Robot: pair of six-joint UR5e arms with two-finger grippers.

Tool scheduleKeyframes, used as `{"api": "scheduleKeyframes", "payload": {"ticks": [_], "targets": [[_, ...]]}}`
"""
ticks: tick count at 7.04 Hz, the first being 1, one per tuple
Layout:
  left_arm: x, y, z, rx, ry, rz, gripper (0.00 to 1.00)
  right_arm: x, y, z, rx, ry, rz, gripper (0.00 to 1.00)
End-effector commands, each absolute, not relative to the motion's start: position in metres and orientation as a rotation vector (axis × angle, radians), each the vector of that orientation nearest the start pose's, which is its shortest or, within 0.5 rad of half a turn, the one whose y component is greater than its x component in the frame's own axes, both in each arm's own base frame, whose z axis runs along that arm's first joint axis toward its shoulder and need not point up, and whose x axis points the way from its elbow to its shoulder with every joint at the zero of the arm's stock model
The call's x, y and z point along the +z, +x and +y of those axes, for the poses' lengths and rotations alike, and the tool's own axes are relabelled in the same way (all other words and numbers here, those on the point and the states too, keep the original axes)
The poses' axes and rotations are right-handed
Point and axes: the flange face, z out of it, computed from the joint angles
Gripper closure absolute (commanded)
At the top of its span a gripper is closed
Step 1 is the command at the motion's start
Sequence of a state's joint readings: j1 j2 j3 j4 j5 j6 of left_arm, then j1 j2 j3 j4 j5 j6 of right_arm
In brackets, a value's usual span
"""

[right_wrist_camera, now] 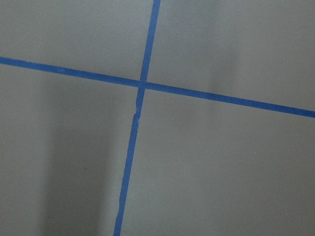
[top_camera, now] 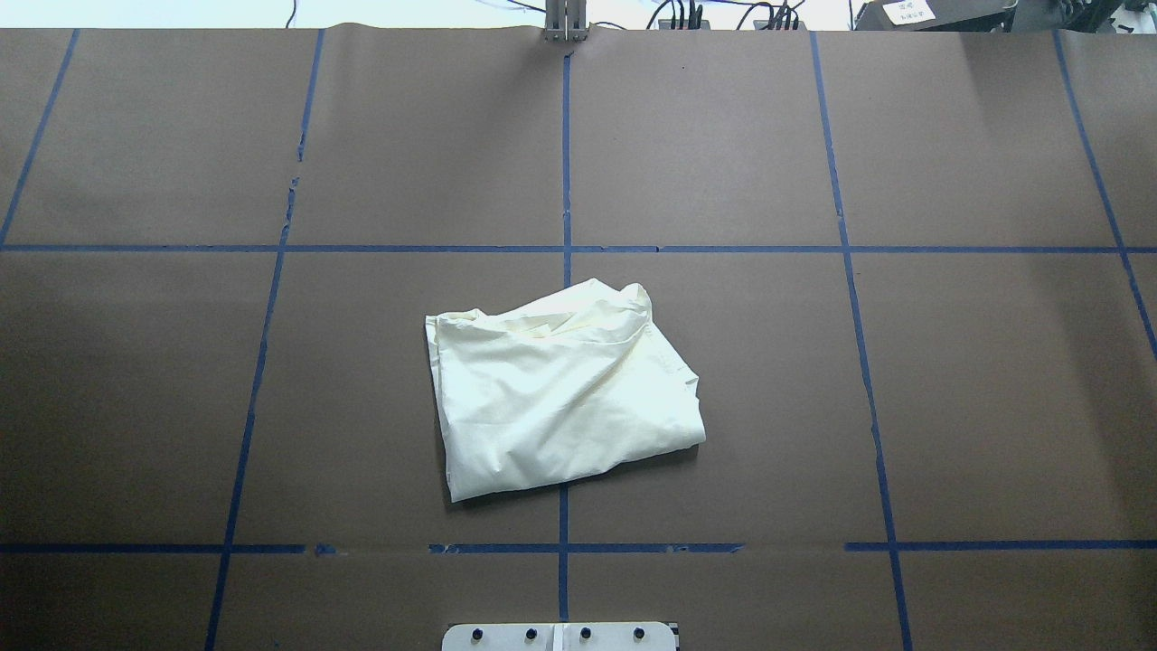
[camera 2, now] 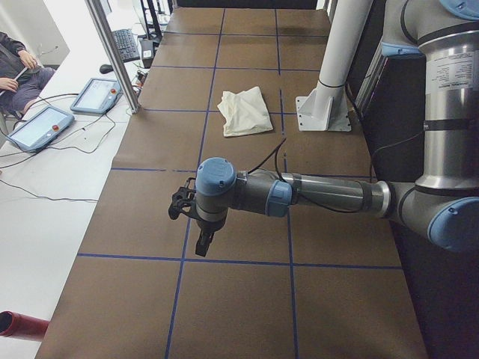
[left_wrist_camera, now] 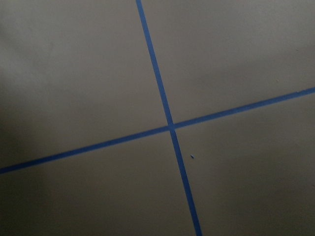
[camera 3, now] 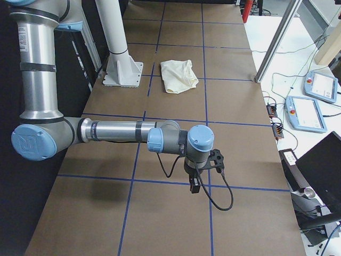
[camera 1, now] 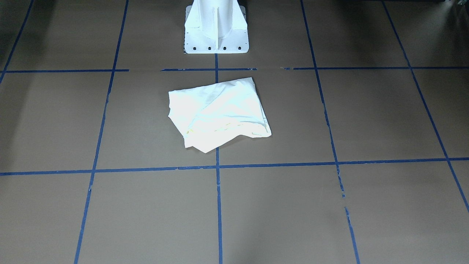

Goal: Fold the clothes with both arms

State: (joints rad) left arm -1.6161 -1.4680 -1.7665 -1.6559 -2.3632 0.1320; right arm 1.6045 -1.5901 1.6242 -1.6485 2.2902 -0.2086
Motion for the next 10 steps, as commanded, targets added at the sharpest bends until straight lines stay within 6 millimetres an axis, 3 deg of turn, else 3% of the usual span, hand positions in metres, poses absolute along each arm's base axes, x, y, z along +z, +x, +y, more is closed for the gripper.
{"api": "scheduleKeyframes", "payload": {"ticks": [1,6,10], "targets": [[0.607,-0.082,-0.452,0.143,0.220,0.782,0.00,0.659,0.083,-0.469,-0.145,0.034,-0.729,0.00],[0.607,-0.077,-0.460,0.114,0.188,0.842,0.00,0.667,0.083,-0.462,-0.142,0.018,-0.729,0.00],[0.636,-0.076,-0.452,0.111,0.154,0.833,0.00,0.669,0.083,-0.462,-0.150,0.018,-0.726,0.00]]}}
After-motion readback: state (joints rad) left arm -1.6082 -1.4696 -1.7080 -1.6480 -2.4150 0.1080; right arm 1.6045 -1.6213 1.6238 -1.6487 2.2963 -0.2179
